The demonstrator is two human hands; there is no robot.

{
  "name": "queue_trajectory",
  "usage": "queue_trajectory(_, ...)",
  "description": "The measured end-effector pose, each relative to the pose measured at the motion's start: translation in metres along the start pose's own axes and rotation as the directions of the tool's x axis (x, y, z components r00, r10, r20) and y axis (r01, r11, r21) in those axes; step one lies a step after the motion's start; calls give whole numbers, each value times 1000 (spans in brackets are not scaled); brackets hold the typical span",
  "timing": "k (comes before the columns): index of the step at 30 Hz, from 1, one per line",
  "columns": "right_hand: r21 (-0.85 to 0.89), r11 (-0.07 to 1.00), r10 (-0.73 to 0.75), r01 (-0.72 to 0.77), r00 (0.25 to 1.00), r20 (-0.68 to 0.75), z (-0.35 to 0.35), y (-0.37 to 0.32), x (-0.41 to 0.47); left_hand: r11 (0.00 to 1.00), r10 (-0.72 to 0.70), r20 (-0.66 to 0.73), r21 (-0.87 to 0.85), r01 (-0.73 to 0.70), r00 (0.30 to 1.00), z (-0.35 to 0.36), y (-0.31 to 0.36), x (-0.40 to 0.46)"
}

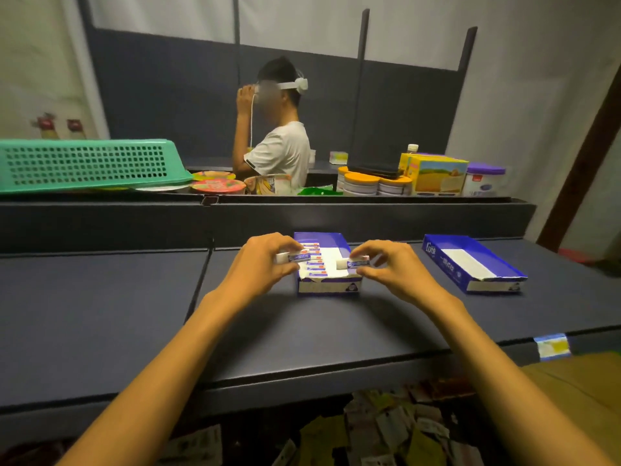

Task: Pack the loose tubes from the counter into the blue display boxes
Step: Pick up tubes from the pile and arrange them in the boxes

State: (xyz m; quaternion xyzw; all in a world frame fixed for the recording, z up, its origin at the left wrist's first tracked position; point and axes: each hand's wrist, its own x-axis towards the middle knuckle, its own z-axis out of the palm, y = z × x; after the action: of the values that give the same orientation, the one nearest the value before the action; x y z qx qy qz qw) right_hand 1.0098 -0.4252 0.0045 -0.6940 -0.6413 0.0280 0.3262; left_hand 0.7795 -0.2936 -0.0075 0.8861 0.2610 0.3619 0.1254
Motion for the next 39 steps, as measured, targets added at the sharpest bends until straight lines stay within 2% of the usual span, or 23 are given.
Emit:
queue_trajectory(4, 51, 994, -102, 97, 990, 102, -2, 9, 20, 994, -98, -47, 37, 100, 994, 3, 7, -5)
queue_trajectory(8, 68, 982, -184, 175, 969, 167, 7, 8, 34, 985, -145, -37, 85, 148, 989, 4, 12, -11)
queue_trajectory(15, 39, 977, -211, 211, 914, 346, 13, 0, 60, 980, -190, -8, 60, 190, 982, 12, 11, -7)
queue_trajectory(21, 49, 973, -225, 226, 872, 435, 22, -4, 73, 973, -232, 56, 13, 231, 971, 17, 5, -5)
queue_trajectory(28, 52, 970, -226, 237, 807, 546, 27, -2, 79, 974, -213, 100, -53, 219, 972, 15, 2, -4)
queue_trajectory(34, 142, 972, -233, 186, 799, 554, 24, 3, 81, 973, -206, 127, -78, 217, 970, 13, 2, -1)
queue_trajectory(39, 123, 974, -226, 190, 804, 550, 23, 0, 81, 971, -202, 137, -99, 217, 970, 11, 3, 0)
